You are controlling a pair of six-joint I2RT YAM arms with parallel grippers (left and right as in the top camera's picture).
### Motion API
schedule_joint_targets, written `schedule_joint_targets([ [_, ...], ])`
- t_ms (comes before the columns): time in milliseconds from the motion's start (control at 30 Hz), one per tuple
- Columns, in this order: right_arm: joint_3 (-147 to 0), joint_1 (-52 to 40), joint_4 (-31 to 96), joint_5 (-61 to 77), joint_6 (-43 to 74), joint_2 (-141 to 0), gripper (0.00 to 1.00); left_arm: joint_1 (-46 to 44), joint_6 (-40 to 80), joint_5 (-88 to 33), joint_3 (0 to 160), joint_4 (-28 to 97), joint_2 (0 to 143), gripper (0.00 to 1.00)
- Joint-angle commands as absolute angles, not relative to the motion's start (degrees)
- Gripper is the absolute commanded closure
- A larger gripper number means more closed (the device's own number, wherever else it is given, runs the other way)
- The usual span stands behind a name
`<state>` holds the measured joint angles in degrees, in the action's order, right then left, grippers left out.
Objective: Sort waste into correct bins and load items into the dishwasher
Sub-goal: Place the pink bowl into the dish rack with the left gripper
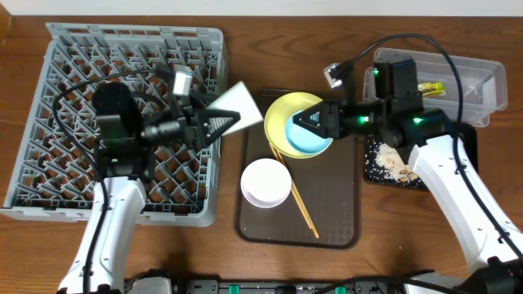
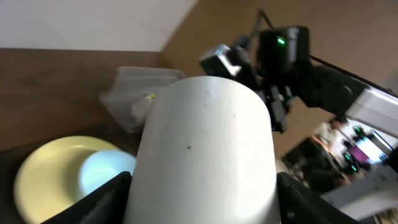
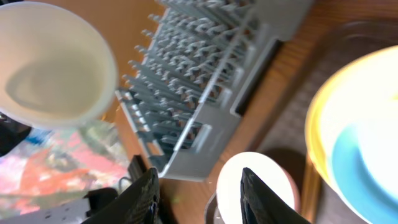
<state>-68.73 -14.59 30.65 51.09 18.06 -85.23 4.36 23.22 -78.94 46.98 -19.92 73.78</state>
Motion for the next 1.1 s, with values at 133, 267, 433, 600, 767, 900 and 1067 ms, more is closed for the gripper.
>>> schedule_joint_targets([
  [133, -69.3, -11.1, 34.6, 47.2, 14.6, -85.4, 0.60, 9.1, 15.7, -63.3, 47.9, -10.3, 73.7, 0.76],
  [267, -69.3, -11.0, 36.4, 44.0, 14.0, -85.2, 0.60, 9.8, 11.8, -54.2, 47.9, -3.5, 73.5, 0.76],
  [433, -69.4, -10.1, 40.0, 39.9, 12.5, -84.6, 0.60, 10.1, 5.3, -42.1, 50.2, 9.4, 70.5, 0.77],
  [600, -70.3, -9.3, 46.0, 33.1, 11.1, -84.5, 0.61, 10.1, 2.2, -24.3, 57.1, 28.0, 66.5, 0.78],
  [767, -74.5, -8.1, 55.2, 24.7, 7.9, -84.4, 0.60, 10.1, 2.2, -13.4, 61.4, 41.9, 65.9, 0.78],
  [900, -79.7, -6.9, 63.2, 15.8, 5.8, -84.4, 0.59, 10.1, 2.2, -9.1, 61.4, 47.8, 66.7, 0.77],
  [1067, -82.5, -6.4, 67.7, 12.2, 4.2, -84.4, 0.58, 10.1, 2.2, -7.9, 61.4, 52.8, 70.4, 0.77],
])
